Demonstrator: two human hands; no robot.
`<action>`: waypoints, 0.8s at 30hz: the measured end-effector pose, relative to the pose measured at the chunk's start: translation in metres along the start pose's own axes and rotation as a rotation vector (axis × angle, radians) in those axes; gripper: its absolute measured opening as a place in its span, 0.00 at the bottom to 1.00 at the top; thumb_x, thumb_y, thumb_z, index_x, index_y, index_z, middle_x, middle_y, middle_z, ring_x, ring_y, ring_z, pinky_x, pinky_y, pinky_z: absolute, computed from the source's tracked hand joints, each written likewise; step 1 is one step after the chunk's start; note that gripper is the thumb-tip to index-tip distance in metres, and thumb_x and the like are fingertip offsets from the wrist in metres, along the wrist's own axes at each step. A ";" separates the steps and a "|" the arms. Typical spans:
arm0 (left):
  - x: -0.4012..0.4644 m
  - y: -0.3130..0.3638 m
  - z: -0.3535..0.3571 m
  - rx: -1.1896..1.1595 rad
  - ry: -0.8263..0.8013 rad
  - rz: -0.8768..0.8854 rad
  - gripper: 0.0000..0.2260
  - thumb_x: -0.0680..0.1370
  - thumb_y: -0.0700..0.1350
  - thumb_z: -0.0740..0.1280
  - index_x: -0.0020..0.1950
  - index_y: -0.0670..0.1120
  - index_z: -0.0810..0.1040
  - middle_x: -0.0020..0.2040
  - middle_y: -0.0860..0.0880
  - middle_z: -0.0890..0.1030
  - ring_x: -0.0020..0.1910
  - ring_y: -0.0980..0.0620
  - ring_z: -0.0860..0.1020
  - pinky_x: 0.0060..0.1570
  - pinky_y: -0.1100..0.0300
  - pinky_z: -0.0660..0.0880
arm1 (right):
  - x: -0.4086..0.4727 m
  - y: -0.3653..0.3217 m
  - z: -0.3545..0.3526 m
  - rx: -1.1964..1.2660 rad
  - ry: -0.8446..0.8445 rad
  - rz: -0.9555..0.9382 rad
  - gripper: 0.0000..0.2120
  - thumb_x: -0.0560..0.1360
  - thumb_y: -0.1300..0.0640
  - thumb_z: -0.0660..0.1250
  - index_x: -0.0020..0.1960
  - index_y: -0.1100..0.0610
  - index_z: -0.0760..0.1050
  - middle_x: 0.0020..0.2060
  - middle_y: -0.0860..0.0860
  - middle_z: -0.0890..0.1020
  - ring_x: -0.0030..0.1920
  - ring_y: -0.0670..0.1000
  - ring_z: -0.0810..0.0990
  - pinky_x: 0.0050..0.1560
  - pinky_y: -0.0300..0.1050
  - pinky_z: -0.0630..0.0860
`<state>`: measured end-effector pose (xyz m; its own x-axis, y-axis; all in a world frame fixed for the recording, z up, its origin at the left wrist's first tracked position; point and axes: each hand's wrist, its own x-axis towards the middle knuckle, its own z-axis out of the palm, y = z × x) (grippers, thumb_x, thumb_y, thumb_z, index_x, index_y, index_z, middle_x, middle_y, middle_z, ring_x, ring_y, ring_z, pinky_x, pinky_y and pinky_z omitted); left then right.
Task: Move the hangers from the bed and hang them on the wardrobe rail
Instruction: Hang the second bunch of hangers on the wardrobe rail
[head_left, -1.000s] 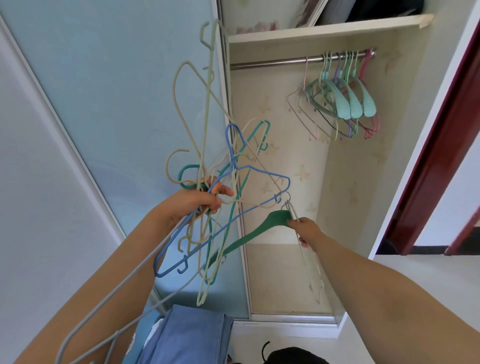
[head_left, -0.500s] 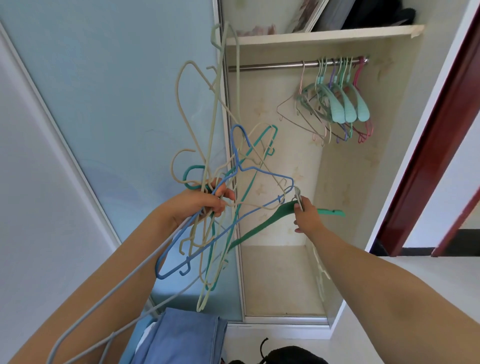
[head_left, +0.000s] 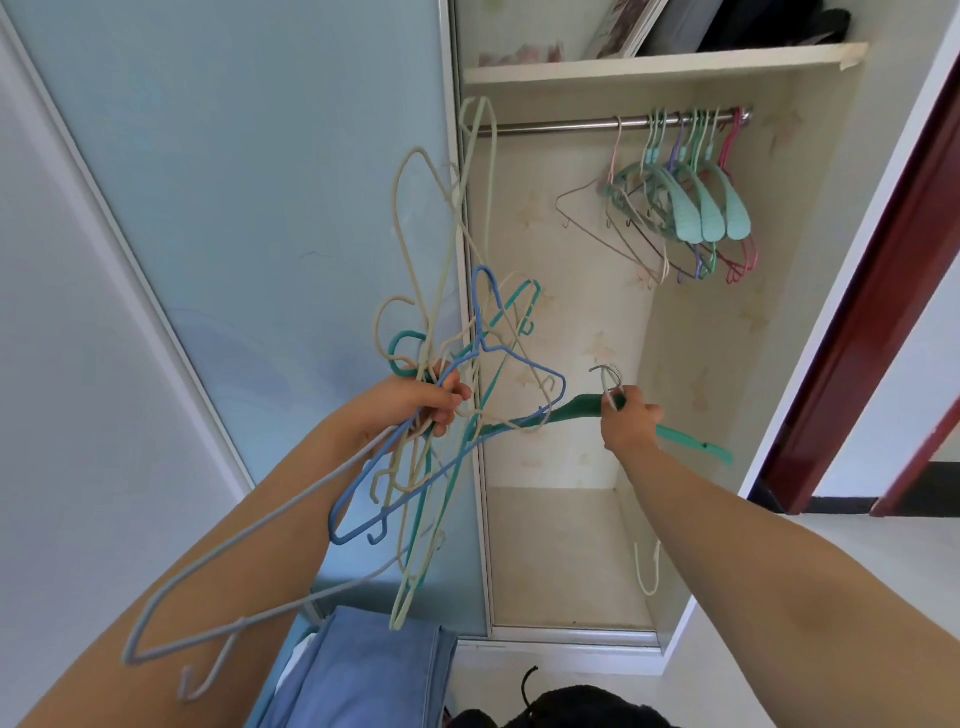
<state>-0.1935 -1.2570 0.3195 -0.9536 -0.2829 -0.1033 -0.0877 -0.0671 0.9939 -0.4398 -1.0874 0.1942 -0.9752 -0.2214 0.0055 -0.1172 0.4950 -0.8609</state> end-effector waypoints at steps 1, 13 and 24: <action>0.002 -0.002 0.001 -0.015 0.011 0.004 0.14 0.78 0.29 0.58 0.38 0.46 0.68 0.43 0.48 0.76 0.27 0.55 0.70 0.29 0.63 0.71 | -0.001 0.001 -0.002 -0.016 -0.023 0.033 0.15 0.80 0.52 0.57 0.66 0.53 0.67 0.59 0.60 0.63 0.43 0.59 0.71 0.54 0.58 0.77; 0.034 -0.051 0.034 0.151 0.193 0.062 0.11 0.78 0.35 0.63 0.50 0.48 0.81 0.45 0.48 0.80 0.32 0.55 0.67 0.35 0.64 0.67 | -0.024 0.018 -0.033 -0.186 0.025 0.012 0.14 0.80 0.52 0.56 0.63 0.56 0.66 0.57 0.61 0.68 0.39 0.58 0.72 0.48 0.50 0.70; 0.085 -0.067 0.086 -0.135 0.298 0.083 0.07 0.80 0.39 0.62 0.53 0.46 0.79 0.46 0.47 0.78 0.33 0.54 0.69 0.33 0.63 0.66 | -0.043 0.107 -0.105 -0.077 0.209 0.321 0.16 0.81 0.50 0.55 0.64 0.57 0.68 0.60 0.65 0.69 0.49 0.63 0.73 0.52 0.53 0.73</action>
<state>-0.2937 -1.1944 0.2473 -0.8277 -0.5590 -0.0492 0.0443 -0.1526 0.9873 -0.4304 -0.9371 0.1551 -0.9809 0.1273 -0.1473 0.1940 0.5746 -0.7951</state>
